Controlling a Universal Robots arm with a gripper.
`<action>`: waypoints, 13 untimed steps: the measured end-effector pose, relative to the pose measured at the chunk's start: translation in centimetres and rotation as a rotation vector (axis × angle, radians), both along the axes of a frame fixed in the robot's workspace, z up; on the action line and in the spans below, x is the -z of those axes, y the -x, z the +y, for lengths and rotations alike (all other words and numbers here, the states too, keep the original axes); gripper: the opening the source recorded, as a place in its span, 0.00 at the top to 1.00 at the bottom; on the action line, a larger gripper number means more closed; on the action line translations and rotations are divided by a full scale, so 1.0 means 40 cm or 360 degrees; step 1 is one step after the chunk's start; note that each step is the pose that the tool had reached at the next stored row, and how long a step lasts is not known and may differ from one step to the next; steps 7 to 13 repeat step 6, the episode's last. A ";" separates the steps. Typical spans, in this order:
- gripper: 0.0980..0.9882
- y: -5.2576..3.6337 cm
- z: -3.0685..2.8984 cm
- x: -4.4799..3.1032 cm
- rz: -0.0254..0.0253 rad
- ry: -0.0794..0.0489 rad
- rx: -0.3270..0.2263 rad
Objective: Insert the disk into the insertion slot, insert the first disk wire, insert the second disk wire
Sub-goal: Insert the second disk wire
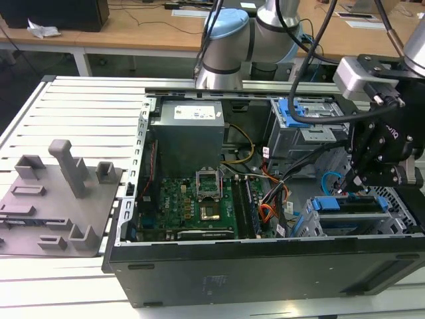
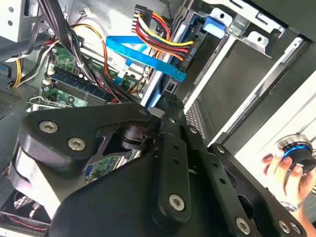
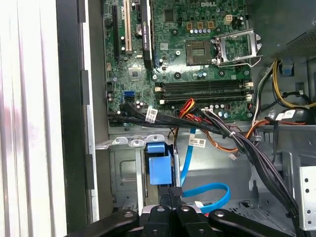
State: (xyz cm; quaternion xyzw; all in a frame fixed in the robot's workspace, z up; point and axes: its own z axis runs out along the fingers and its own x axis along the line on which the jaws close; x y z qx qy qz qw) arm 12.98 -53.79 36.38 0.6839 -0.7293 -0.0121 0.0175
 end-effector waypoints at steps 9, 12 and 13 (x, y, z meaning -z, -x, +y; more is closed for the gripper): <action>0.99 0.000 0.000 0.000 0.00000 0.0000 0.0000; 0.99 0.000 0.000 0.000 0.00000 0.0000 0.0000; 0.99 0.000 0.000 0.000 0.00000 0.0000 0.0000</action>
